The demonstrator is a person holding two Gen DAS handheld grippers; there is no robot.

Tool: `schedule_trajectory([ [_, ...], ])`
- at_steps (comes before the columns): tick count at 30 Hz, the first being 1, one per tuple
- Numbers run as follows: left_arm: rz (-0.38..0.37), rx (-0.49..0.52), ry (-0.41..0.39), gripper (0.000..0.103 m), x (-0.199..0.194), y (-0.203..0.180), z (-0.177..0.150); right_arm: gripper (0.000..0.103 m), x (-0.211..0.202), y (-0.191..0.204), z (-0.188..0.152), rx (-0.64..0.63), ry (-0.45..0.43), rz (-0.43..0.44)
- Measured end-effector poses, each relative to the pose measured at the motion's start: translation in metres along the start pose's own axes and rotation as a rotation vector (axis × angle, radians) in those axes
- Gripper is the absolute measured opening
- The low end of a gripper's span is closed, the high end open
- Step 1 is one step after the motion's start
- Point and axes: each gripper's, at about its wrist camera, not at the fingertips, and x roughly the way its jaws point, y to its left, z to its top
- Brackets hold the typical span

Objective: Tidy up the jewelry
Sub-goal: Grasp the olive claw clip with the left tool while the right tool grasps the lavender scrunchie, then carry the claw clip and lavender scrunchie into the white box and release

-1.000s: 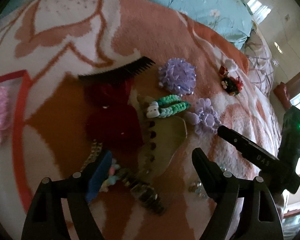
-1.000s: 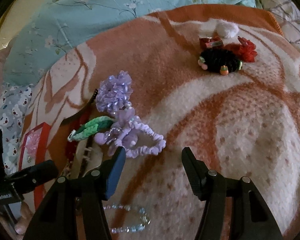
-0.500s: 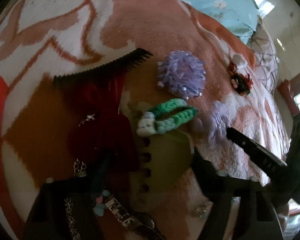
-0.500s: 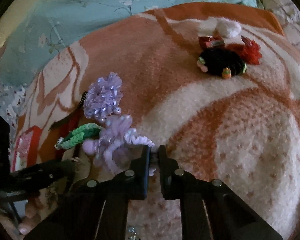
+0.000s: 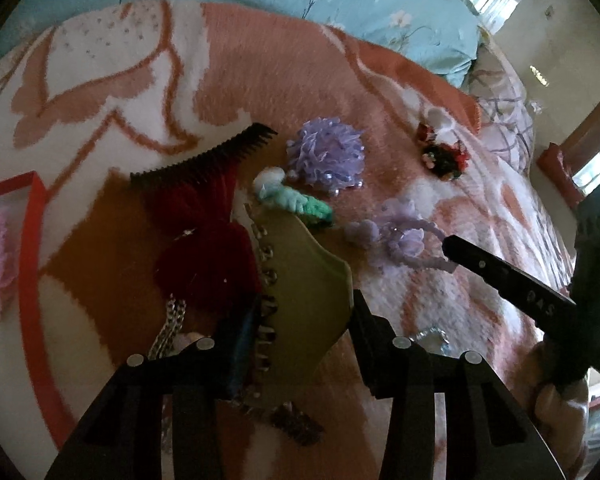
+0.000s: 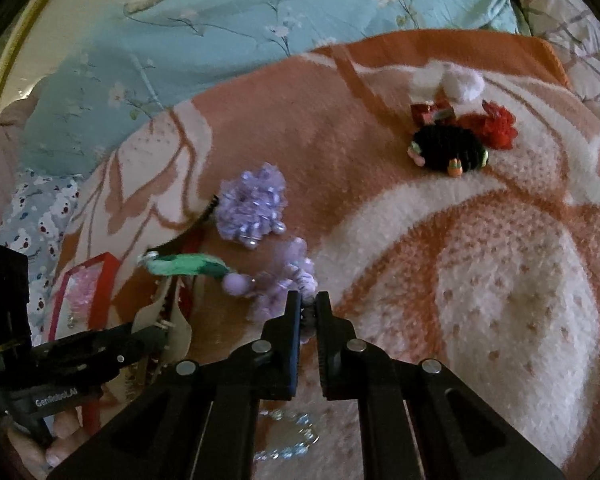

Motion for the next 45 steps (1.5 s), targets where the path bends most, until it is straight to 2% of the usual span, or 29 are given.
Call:
schedule_trajectory([
  [8, -0.036, 0.002, -0.076, 0.043, -0.056, 0.007, -0.020, 0.006, -0.026, 0.020, -0.002, -0.010, -0.033, 0.062],
  [15, -0.017, -0.026, -0.121, 0.043, -0.104, 0.031, -0.041, 0.006, -0.034, 0.052, -0.005, -0.043, -0.035, 0.121],
  [34, 0.113, -0.162, -0.213, 0.043, -0.209, 0.116, -0.104, 0.006, -0.013, 0.183, -0.023, -0.222, 0.032, 0.276],
  [45, 0.194, -0.250, -0.223, 0.043, -0.234, 0.161, -0.118, 0.006, 0.015, 0.273, -0.037, -0.305, 0.086, 0.403],
])
